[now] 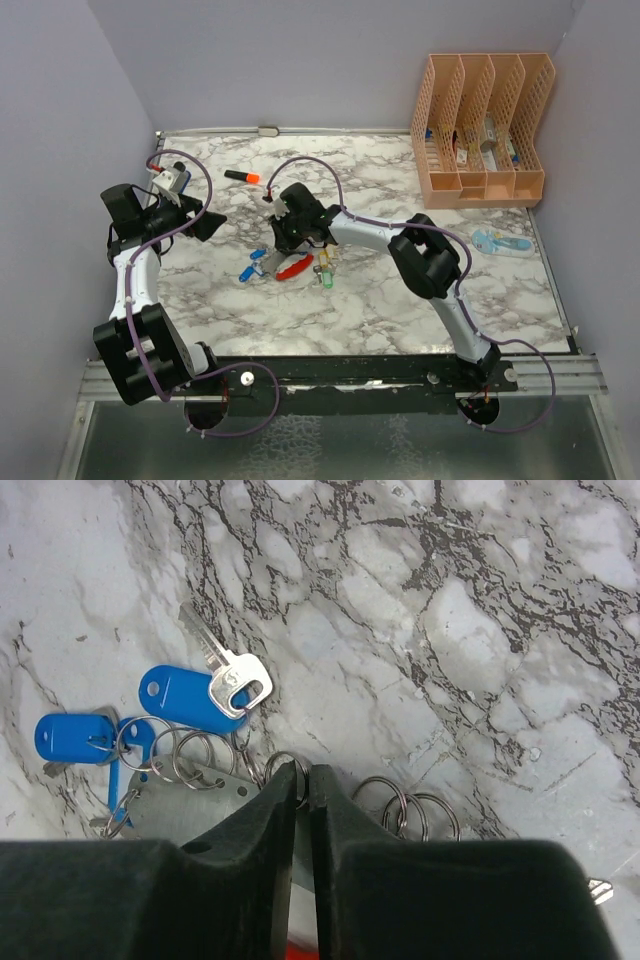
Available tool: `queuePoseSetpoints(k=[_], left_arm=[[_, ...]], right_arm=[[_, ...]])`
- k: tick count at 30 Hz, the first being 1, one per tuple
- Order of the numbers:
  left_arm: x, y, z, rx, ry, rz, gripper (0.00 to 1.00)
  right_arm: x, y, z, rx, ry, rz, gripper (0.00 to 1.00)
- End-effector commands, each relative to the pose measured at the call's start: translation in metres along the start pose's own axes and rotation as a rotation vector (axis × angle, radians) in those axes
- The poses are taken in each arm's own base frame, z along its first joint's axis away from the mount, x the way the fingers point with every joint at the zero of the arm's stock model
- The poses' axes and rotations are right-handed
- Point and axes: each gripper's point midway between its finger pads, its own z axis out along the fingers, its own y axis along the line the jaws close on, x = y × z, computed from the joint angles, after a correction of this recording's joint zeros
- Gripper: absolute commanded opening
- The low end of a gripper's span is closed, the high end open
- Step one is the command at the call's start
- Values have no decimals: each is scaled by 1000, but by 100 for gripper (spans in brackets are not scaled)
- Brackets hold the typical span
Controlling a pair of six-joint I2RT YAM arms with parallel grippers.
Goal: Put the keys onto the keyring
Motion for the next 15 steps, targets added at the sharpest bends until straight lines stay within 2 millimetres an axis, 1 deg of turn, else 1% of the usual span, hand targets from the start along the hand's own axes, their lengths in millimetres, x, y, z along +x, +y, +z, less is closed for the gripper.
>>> queuePoseSetpoints(k=[1, 4, 5, 7, 10, 13, 15], left_arm=[[-6, -2, -2, -8, -15, 29, 90], [-7, -2, -2, -8, -16, 30, 90], [-8, -2, -2, -9, -17, 30, 90], [-9, -3, -2, -7, -19, 31, 90], [-11, -5, -2, 4, -23, 29, 90], [-18, -9, -3, 19, -33, 32, 90], [-24, -11, -3, 30, -42, 30, 90]], right_arm=[[1, -3, -13, 46, 15, 4, 10], [-4, -6, -15, 67, -4, 2, 5], [-4, -7, -16, 74, -11, 1, 2], [-12, -7, -22, 82, -50, -4, 1], [-27, -5, -36, 95, -113, -3, 1], [-44, -5, -52, 121, -194, -1, 1], [-58, -2, -65, 119, -260, -1, 1]])
